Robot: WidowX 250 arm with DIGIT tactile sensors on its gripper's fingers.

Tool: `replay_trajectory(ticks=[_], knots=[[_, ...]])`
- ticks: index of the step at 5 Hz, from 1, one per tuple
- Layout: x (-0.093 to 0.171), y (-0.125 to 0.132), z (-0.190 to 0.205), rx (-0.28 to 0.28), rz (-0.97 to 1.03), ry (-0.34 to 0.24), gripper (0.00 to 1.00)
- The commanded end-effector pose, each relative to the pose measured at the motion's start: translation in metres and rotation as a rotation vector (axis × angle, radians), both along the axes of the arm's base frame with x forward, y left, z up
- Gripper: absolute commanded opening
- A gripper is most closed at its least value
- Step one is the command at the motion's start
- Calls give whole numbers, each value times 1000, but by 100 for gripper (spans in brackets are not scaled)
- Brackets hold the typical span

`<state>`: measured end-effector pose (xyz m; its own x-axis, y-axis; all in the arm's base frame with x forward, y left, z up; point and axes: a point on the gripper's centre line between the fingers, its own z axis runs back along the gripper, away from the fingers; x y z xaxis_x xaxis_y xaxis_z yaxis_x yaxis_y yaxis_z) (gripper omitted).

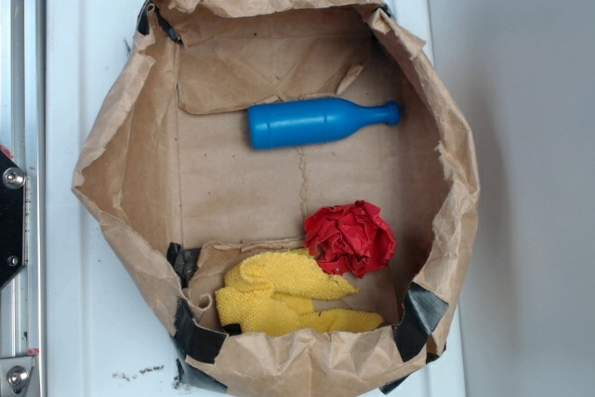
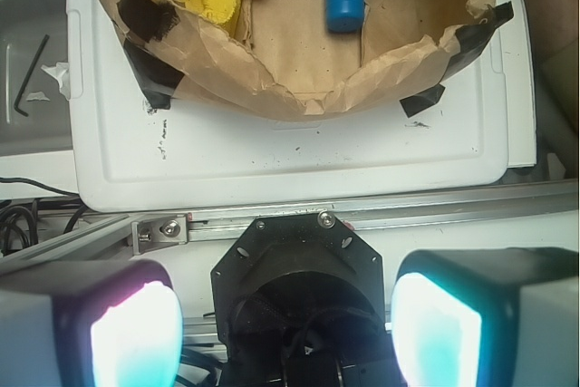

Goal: Grab the blue bottle.

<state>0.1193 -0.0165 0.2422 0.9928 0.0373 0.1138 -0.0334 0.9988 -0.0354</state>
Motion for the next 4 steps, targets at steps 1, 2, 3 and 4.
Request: replay_trajectory(ticks=[1, 2, 3, 4], knots=[[0, 0, 0, 0, 0, 0, 100], [33, -11, -4, -35, 8, -56, 100], [62, -14, -10, -40, -2, -104, 100], [101, -13, -10, -78, -55, -170, 100]])
